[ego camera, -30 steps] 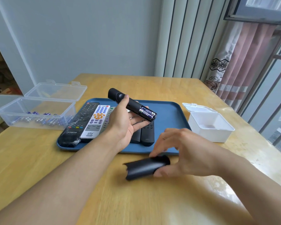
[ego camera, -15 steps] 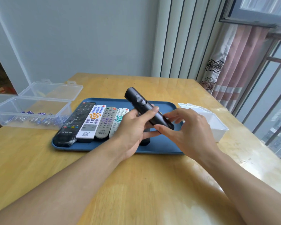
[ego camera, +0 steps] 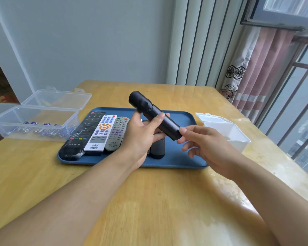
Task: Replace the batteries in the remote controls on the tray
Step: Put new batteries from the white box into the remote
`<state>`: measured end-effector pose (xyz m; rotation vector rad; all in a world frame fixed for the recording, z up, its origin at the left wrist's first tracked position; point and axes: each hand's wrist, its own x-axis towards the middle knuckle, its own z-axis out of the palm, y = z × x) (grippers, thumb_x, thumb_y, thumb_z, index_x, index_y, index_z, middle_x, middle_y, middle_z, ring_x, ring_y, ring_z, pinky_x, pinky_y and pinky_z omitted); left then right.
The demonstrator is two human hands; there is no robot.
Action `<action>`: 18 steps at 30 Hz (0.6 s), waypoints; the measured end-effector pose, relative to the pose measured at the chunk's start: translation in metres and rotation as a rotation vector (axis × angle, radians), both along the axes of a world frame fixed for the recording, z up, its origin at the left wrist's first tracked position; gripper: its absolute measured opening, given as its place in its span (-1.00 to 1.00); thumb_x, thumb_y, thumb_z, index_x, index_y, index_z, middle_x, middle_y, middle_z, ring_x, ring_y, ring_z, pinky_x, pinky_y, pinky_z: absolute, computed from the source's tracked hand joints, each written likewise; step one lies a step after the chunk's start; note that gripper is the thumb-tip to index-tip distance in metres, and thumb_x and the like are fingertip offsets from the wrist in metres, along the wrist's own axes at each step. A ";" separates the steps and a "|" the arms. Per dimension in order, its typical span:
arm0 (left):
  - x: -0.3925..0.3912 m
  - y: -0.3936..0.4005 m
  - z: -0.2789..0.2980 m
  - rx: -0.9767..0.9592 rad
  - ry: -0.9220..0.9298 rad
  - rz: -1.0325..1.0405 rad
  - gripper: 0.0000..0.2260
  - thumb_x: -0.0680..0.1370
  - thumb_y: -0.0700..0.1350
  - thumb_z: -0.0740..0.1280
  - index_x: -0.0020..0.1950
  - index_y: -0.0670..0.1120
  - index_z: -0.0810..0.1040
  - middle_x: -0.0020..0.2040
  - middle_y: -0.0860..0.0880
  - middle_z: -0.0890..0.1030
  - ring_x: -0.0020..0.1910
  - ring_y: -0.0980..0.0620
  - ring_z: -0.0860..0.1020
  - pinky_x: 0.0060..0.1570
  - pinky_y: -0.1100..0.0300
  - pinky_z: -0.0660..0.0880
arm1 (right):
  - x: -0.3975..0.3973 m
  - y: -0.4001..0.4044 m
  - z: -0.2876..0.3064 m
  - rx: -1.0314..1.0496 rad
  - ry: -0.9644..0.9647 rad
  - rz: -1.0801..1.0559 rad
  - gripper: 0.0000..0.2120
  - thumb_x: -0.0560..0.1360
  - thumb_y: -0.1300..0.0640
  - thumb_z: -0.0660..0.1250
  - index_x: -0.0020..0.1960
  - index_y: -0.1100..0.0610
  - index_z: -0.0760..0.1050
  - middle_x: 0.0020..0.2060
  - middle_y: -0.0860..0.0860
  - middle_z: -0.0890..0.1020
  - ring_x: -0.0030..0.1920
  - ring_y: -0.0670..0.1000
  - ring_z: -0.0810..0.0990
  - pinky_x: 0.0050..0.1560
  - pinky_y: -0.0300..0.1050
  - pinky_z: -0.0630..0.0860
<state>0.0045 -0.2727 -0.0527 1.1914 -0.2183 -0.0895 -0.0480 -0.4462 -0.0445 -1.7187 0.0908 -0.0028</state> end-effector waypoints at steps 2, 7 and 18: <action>0.004 0.001 -0.002 0.003 -0.027 0.040 -0.55 0.58 -0.25 0.41 0.43 -0.11 0.36 0.10 -0.16 0.72 0.11 -0.14 0.69 0.08 -0.08 0.65 | -0.001 0.001 0.000 0.087 0.054 0.037 -0.84 0.58 0.07 0.37 0.00 0.17 0.61 -0.11 0.11 0.68 -0.22 -0.01 0.57 -0.21 -0.13 0.48; 0.010 0.006 -0.004 -0.058 -0.028 0.176 0.02 0.43 -0.38 0.54 0.64 0.20 0.03 0.22 -0.17 0.62 0.26 -0.02 0.61 0.01 -0.04 0.67 | -0.001 0.003 -0.002 0.234 0.099 0.090 -0.82 0.58 0.08 0.35 0.05 0.20 0.57 -0.03 0.16 0.70 -0.13 0.02 0.64 -0.11 -0.15 0.54; 0.012 0.008 -0.004 -0.078 -0.018 0.161 -0.22 0.42 -0.37 0.54 0.50 0.14 0.33 0.19 -0.23 0.62 0.22 -0.07 0.64 -0.05 -0.02 0.68 | -0.002 0.007 0.002 0.362 0.114 0.108 -0.73 0.45 0.07 0.41 0.07 0.20 0.63 -0.13 0.06 0.70 0.04 0.08 0.72 -0.12 -0.28 0.63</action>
